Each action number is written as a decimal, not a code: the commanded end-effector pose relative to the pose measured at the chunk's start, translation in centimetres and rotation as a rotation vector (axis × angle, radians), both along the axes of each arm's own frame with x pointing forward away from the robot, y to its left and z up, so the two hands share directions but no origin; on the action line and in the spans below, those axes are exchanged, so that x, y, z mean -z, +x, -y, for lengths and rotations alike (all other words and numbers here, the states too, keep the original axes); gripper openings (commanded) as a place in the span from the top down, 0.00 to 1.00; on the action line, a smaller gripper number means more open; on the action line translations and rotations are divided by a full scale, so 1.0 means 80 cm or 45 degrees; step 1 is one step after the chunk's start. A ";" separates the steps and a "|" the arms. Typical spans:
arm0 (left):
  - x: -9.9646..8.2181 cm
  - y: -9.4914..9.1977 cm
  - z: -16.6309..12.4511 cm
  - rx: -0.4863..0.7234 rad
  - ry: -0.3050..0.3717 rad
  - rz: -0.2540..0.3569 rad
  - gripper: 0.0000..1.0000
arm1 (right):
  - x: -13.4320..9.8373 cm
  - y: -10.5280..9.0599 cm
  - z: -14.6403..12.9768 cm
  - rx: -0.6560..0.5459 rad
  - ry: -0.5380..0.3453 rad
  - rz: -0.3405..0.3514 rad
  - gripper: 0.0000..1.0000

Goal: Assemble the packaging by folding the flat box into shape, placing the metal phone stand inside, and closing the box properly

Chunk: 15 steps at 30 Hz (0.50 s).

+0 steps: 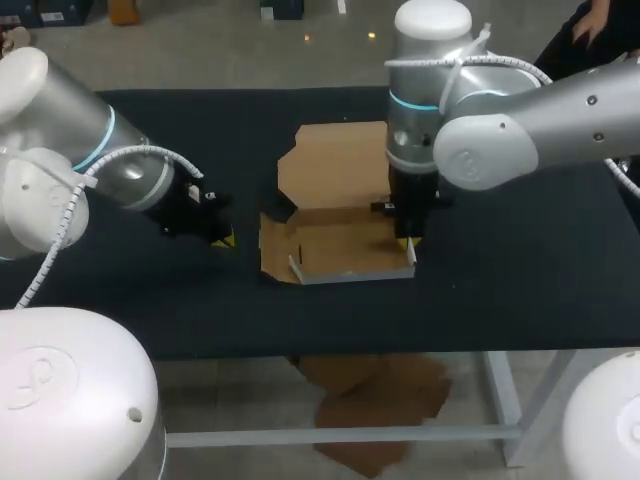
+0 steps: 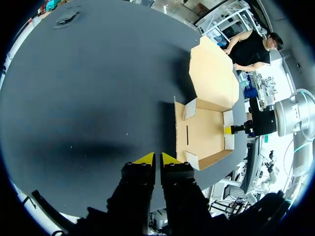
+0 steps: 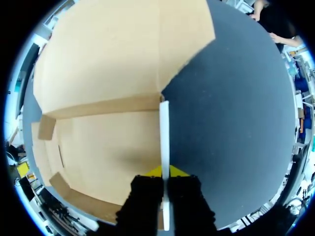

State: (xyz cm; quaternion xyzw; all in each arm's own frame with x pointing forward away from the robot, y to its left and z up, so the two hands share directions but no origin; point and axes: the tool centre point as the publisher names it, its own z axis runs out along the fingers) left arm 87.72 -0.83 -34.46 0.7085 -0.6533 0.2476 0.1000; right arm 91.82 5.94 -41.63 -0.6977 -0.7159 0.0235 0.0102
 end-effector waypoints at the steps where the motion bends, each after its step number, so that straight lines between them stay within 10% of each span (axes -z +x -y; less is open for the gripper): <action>1: 0.020 0.007 0.000 0.020 -0.084 0.008 1.00 | -0.001 0.001 -0.001 0.000 -0.002 -0.004 1.00; 15: 0.049 0.009 0.021 0.088 -0.175 0.014 1.00 | -0.001 0.001 -0.001 0.000 -0.002 -0.004 1.00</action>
